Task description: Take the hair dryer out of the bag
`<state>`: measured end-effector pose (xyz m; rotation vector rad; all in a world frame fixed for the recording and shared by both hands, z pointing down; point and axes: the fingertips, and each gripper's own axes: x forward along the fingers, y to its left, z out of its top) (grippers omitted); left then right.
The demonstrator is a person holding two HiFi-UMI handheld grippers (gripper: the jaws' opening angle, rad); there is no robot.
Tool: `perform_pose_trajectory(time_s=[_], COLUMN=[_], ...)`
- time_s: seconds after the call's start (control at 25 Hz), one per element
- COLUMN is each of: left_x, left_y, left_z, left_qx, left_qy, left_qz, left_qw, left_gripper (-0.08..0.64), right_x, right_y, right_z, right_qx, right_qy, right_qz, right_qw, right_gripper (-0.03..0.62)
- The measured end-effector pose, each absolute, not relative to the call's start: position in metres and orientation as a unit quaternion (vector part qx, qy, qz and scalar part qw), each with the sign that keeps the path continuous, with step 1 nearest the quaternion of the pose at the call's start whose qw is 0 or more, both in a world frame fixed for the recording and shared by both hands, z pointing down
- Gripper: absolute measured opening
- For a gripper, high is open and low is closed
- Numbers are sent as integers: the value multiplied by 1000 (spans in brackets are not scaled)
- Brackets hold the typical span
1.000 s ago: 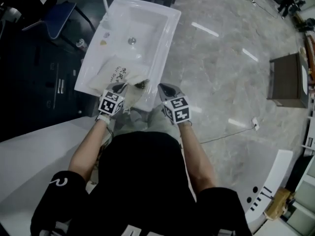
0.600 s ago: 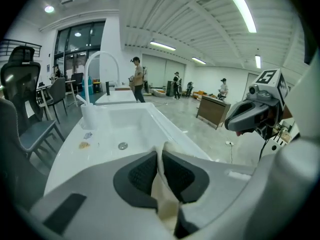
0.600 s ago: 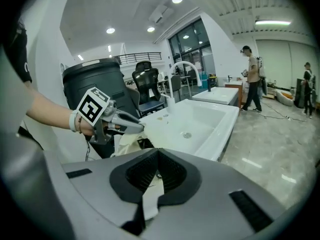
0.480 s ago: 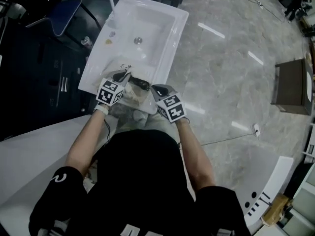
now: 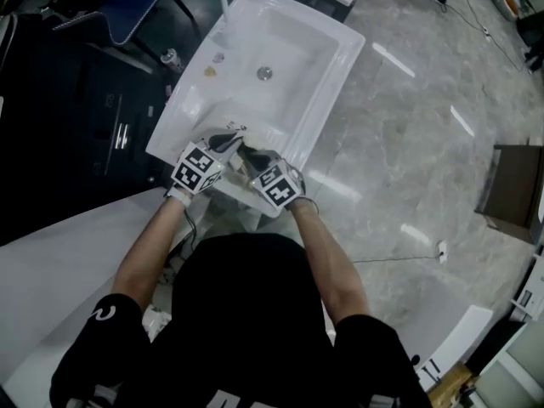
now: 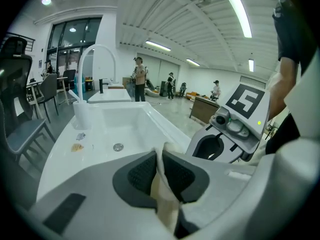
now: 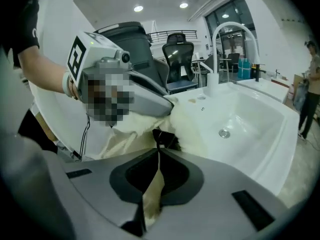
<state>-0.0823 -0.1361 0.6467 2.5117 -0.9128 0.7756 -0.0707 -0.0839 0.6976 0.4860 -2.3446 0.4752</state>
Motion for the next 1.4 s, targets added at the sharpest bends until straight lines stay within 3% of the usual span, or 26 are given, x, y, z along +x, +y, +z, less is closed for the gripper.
perform_pose_trajectory(time_s=[0.08,0.16,0.32,0.92,1.4], left_x=[-86,-93,-103,-118,-128], left_y=[-140,-143,-153,-197,-202], left_z=[652,662,672,686,704], left_qx=[887,882,875,861,866], left_qy=[-321,-322,-334,-368,-362], left_qz=[277,286,290,267,243], left_qw=[185,192,197,227,246], left_gripper=[28,29,29,38,40], right_x=[-78,-82,-86,-100,-109], right_y=[-91,-100,-118,-161,-160], right_z=[705,709,716,752,774], right_qx=[175,169,157,54,11], right_qy=[-901,-900,-897,-867,-863], right_qz=[179,178,158,88,104], right_qw=[354,360,382,488,494], right_gripper=[9,86,117,155,189])
